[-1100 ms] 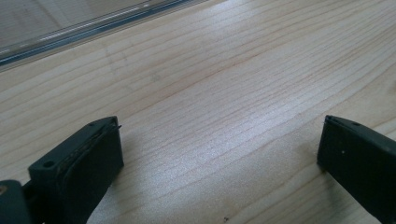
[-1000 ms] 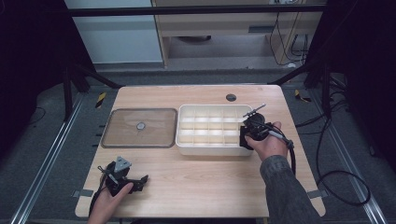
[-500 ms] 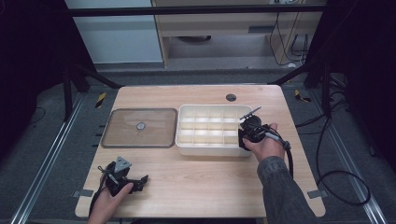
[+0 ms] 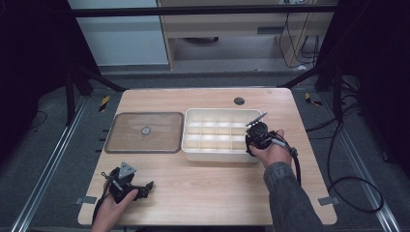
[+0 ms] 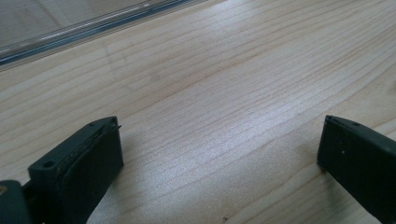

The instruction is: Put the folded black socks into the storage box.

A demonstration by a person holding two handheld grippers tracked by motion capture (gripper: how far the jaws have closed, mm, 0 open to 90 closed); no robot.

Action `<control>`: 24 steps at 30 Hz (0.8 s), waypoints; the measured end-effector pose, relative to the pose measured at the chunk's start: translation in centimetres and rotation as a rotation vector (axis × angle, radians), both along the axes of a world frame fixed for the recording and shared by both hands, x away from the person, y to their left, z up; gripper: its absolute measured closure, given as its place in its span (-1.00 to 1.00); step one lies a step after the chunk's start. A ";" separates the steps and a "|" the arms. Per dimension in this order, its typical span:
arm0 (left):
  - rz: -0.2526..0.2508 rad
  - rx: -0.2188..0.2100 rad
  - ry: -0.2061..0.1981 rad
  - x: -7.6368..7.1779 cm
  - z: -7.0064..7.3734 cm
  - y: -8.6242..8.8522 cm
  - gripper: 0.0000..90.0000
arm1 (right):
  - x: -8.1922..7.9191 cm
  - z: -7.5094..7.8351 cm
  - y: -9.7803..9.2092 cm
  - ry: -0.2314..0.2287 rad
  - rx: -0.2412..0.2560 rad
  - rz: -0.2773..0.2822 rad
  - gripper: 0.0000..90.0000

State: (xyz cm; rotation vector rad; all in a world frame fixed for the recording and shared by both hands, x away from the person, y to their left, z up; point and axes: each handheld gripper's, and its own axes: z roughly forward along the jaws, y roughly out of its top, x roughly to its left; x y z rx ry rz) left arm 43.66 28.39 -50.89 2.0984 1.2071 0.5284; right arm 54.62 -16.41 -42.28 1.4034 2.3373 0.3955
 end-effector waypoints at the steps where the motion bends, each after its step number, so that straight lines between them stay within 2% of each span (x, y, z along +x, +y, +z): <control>1: 0.000 0.000 0.000 0.0 0.0 0.0 -1.00 | 0.0 -0.1 0.0 0.004 -0.003 -0.001 0.47; 10: 0.004 -0.005 -0.002 0.0 0.0 -0.1 -1.00 | 0.0 -0.6 0.1 0.005 -0.013 0.001 0.48; 17: 0.005 -0.007 -0.002 0.0 0.0 -0.1 -1.00 | 0.3 -0.4 0.1 0.024 -0.006 -0.002 0.45; 24: 0.005 -0.007 -0.002 0.0 0.0 -0.1 -1.00 | 0.3 0.1 -0.5 0.025 0.040 -0.003 0.36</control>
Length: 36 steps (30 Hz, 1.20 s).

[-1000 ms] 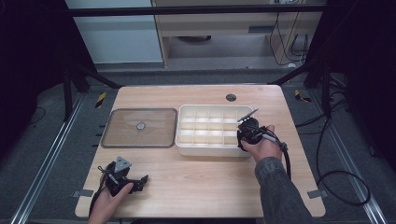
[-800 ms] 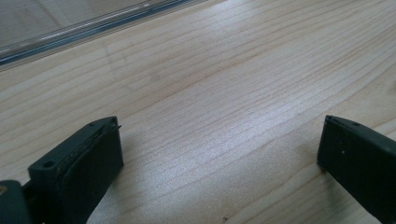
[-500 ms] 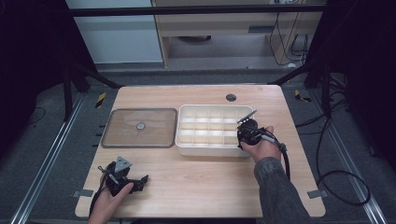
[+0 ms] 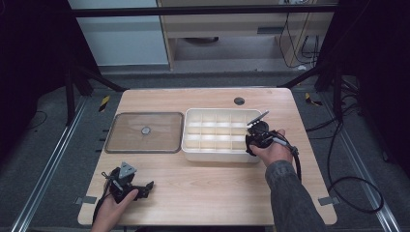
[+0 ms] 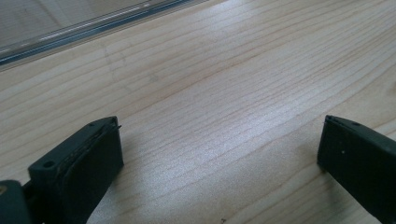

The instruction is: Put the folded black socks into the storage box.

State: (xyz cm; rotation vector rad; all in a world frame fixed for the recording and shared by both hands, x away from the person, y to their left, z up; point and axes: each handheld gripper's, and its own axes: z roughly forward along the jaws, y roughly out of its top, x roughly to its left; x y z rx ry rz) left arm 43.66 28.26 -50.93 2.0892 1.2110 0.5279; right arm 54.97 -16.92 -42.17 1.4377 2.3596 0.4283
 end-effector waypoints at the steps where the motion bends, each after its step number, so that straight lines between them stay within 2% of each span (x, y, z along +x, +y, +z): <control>1: -0.001 0.000 0.000 0.0 0.0 0.0 -1.00 | -0.1 0.1 -0.1 -0.001 0.008 -0.001 0.34; 8: -0.002 0.000 0.000 0.0 0.0 0.0 -1.00 | -0.8 1.4 -0.7 -0.028 0.064 -0.003 0.04; 10: -0.002 0.000 0.000 0.0 0.0 0.0 -1.00 | -0.9 1.8 -1.0 -0.038 0.063 -0.002 -0.05; 12: -0.003 0.000 0.001 0.0 0.0 0.0 -1.00 | -1.2 2.4 -1.3 -0.052 0.074 -0.008 -0.18; 19: -0.002 0.000 0.000 0.0 0.0 0.0 -1.00 | -1.9 4.2 -2.5 -0.109 0.115 -0.004 -0.42; 26: -0.004 0.001 0.002 0.0 0.0 0.0 -1.00 | -2.1 6.1 -4.2 -0.149 0.184 -0.048 -0.70; 29: -0.002 0.001 0.001 -0.1 0.0 0.0 -1.00 | -2.4 6.9 -4.8 -0.157 0.205 -0.045 -0.65; 34: -0.005 0.001 -0.001 -0.1 0.0 0.0 -1.00 | -2.6 8.6 -5.3 -0.175 0.197 -0.039 -0.35; 36: -0.010 0.003 0.004 0.0 0.0 0.0 -1.00 | -2.5 9.6 -5.6 -0.177 0.179 -0.035 -0.21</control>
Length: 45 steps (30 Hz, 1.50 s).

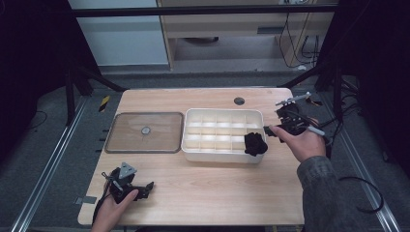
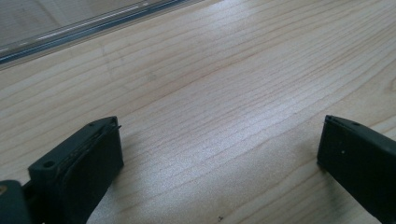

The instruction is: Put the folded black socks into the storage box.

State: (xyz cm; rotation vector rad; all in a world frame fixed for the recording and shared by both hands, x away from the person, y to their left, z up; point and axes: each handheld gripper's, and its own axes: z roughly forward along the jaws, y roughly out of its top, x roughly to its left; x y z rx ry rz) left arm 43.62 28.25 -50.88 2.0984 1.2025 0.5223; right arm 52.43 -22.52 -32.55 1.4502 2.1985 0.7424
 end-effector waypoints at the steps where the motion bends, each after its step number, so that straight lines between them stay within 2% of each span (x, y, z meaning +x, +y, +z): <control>1: -0.002 0.001 0.001 0.0 0.0 0.0 -1.00 | 0.1 0.5 -0.2 -0.002 -0.004 -0.004 -0.10; 5: -0.004 0.003 0.005 0.0 0.0 0.0 -1.00 | 0.4 1.6 -0.4 0.023 0.008 -0.012 0.41; 8: -0.003 0.003 0.005 0.0 0.0 0.0 -1.00 | 1.0 1.3 -0.1 0.040 -0.001 -0.013 0.71; 12: -0.002 0.003 0.004 0.0 0.0 0.0 -1.00 | 1.6 0.6 1.0 0.054 -0.003 0.000 0.98; 29: -0.003 0.001 0.001 0.0 0.0 0.0 -1.00 | 2.4 -1.6 3.9 0.086 0.011 0.038 1.00; 45: -0.003 0.001 0.001 0.0 0.0 0.0 -1.00 | 2.7 -2.9 5.2 0.108 0.012 0.059 1.00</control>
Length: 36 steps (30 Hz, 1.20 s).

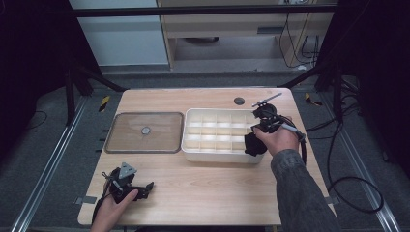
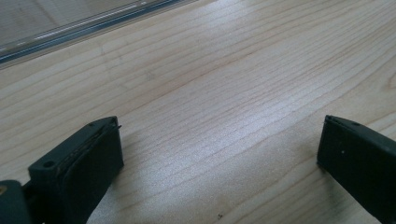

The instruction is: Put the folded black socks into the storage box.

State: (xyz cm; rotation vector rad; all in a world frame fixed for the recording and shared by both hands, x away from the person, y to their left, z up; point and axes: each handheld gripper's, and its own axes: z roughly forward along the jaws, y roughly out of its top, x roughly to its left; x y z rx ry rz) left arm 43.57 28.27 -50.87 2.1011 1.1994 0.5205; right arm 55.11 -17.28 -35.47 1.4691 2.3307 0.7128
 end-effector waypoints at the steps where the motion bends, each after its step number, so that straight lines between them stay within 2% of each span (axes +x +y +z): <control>1: 0.000 0.000 0.000 0.0 0.0 0.0 -1.00 | 0.0 0.0 0.1 0.001 -0.002 0.002 1.00; 8: 0.001 -0.002 -0.002 0.0 0.0 0.0 -1.00 | 0.3 -0.7 1.2 0.012 -0.009 0.019 1.00; 13: 0.000 0.000 0.000 0.0 0.0 0.0 -1.00 | 0.9 -1.6 1.8 0.042 -0.022 0.022 1.00; 18: -0.001 -0.003 -0.004 0.0 0.0 0.0 -1.00 | 1.3 -1.9 1.0 0.049 -0.036 -0.008 1.00; 20: -0.006 0.003 0.004 0.0 0.0 0.0 -1.00 | 1.3 -1.9 0.6 0.050 -0.060 -0.014 1.00; 26: -0.003 -0.002 -0.005 0.0 0.0 -0.1 -1.00 | 1.2 -2.7 -0.4 0.057 -0.059 -0.030 1.00; 36: -0.005 -0.002 -0.004 0.0 0.0 -0.1 -1.00 | 0.8 -3.8 -0.9 0.060 -0.070 -0.034 1.00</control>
